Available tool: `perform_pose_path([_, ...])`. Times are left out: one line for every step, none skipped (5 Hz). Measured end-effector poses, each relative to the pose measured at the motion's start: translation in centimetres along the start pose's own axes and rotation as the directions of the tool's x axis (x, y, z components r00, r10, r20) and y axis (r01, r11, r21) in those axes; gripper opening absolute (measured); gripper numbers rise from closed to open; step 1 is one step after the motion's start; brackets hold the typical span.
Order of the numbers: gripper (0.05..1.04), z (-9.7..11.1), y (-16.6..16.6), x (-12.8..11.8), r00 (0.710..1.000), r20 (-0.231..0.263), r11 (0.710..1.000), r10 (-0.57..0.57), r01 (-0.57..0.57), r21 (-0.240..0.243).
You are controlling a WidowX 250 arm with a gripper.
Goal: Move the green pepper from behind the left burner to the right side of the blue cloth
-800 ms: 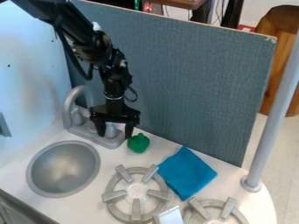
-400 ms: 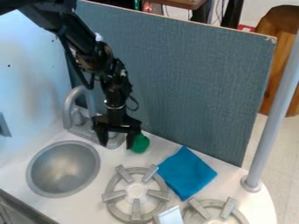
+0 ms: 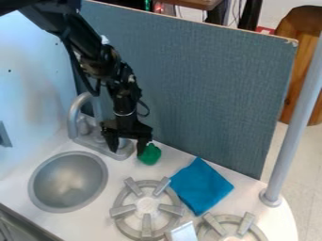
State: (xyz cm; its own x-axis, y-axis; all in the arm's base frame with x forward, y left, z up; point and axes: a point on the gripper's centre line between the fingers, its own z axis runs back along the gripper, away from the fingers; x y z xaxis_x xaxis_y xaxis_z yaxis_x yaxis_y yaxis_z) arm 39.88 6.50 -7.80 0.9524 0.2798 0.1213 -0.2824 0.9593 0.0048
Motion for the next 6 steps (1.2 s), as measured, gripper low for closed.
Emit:
perform_pose_path([1.004, -0.1, 0.0, 0.6, 1.0, 0.005, 1.0, 0.0, 0.0, 0.01])
perform_pose_path([1.004, -0.5, -0.3, 1.4, 1.0, 0.005, 1.0, -0.001, 0.001, 0.011])
perform_pose_path([1.004, -1.4, -1.7, 1.3, 1.0, -0.002, 1.0, -0.016, 0.016, 0.017])
perform_pose_path([1.004, -1.6, -3.4, 1.6, 1.0, 0.005, 0.999, -0.028, 0.028, 0.019])
perform_pose_path([1.004, -2.0, -4.2, 1.9, 0.999, 0.019, 0.999, -0.029, 0.028, 0.03])
perform_pose_path([1.004, -2.1, -4.8, 2.7, 0.999, 0.038, 0.998, -0.022, 0.02, 0.067])
